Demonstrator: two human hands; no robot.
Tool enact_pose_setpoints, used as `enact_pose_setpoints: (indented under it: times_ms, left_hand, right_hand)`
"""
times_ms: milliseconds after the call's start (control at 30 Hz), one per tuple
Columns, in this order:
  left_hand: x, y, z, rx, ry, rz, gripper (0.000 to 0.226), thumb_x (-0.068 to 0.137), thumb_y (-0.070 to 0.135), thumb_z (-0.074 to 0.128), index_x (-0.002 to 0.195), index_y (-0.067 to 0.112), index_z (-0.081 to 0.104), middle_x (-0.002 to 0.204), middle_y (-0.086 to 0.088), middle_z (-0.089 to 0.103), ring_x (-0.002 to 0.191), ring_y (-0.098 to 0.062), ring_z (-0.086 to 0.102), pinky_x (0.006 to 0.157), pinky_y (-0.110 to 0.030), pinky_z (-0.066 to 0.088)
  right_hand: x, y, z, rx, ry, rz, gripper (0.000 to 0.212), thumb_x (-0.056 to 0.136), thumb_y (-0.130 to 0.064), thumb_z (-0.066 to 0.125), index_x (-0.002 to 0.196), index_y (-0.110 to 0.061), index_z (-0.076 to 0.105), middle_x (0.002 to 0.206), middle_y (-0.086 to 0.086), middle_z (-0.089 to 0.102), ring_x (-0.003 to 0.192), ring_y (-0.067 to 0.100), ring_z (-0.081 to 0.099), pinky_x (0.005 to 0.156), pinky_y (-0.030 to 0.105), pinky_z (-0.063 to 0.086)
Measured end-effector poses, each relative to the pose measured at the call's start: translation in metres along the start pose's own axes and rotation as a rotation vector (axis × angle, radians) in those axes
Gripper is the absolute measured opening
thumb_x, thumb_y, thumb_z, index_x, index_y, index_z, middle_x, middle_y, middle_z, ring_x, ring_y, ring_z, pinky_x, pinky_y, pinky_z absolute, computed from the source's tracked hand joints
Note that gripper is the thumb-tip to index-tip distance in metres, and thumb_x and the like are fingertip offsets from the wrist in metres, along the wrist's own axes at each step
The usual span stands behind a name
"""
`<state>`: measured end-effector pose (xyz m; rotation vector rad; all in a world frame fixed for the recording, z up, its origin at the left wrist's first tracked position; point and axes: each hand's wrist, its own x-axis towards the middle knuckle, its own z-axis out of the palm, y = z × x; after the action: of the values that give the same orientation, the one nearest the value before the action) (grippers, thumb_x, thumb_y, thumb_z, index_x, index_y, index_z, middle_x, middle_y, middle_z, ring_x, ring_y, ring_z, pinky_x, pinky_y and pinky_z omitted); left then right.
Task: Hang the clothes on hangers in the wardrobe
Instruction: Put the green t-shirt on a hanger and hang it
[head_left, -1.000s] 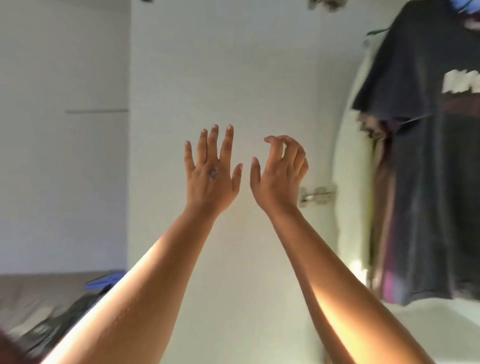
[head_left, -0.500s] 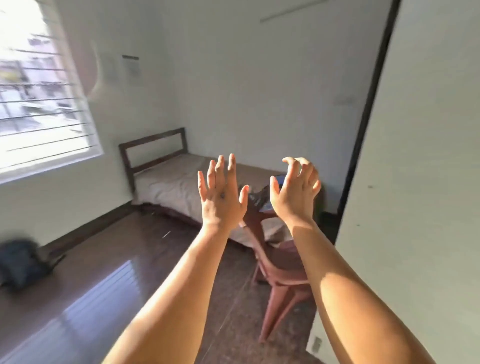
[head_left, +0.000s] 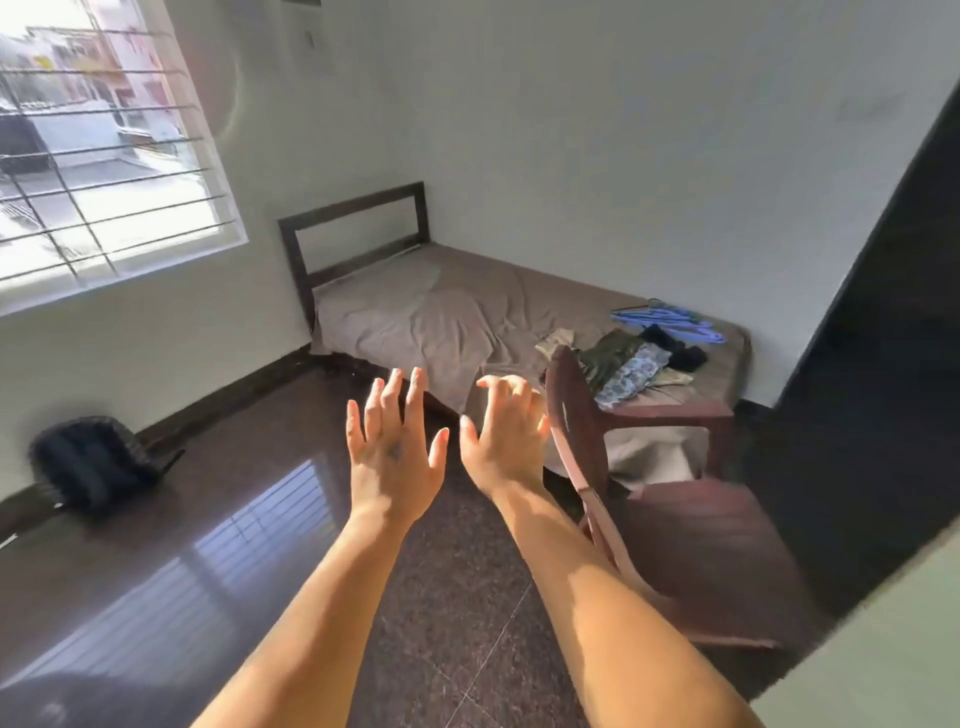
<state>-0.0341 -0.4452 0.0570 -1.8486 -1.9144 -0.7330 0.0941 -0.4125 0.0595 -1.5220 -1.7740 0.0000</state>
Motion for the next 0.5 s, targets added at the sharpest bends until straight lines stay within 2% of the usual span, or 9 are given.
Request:
enact_pose_setpoints:
  times_ms: [100, 267, 400, 500]
  left_hand:
    - [0.046, -0.009, 0.042, -0.032, -0.051, -0.004, 0.078, 0.084, 0.039, 0.067, 0.147, 0.011, 0.031, 0.147, -0.015, 0.038, 0.139, -0.034, 0.034, 0.115, -0.057, 0.022]
    - [0.118, -0.024, 0.103, -0.058, -0.093, -0.038, 0.079, 0.085, 0.039, 0.066, 0.148, 0.010, 0.028, 0.148, -0.014, 0.036, 0.140, -0.032, 0.029, 0.116, -0.055, 0.020]
    - [0.170, -0.035, 0.158, -0.089, -0.120, -0.031, 0.078, 0.086, 0.039, 0.065, 0.148, 0.009, 0.029, 0.147, -0.015, 0.037, 0.140, -0.033, 0.029, 0.116, -0.054, 0.019]
    - [0.215, -0.040, 0.208, -0.101, -0.149, 0.027, 0.075, 0.085, 0.038, 0.065, 0.147, 0.008, 0.032, 0.143, -0.016, 0.042, 0.136, -0.033, 0.034, 0.114, -0.054, 0.024]
  right_hand:
    - [0.045, 0.011, 0.040, 0.005, -0.079, -0.012, 0.046, 0.080, -0.030, 0.068, 0.119, -0.024, 0.046, 0.127, 0.004, 0.045, 0.117, 0.025, 0.045, 0.092, 0.046, 0.045]
    - [0.138, 0.022, 0.092, 0.106, -0.165, 0.008, 0.039, 0.085, -0.028, 0.060, 0.120, -0.025, 0.044, 0.129, 0.001, 0.039, 0.122, 0.022, 0.035, 0.100, 0.043, 0.034]
    - [0.197, 0.041, 0.140, 0.110, -0.169, 0.054, 0.040, 0.084, -0.028, 0.061, 0.121, -0.024, 0.044, 0.131, 0.002, 0.039, 0.121, 0.025, 0.036, 0.097, 0.043, 0.037]
    - [0.243, 0.064, 0.186, 0.071, -0.219, 0.123, 0.043, 0.086, -0.030, 0.060, 0.125, -0.024, 0.043, 0.134, 0.004, 0.036, 0.123, 0.025, 0.033, 0.099, 0.041, 0.037]
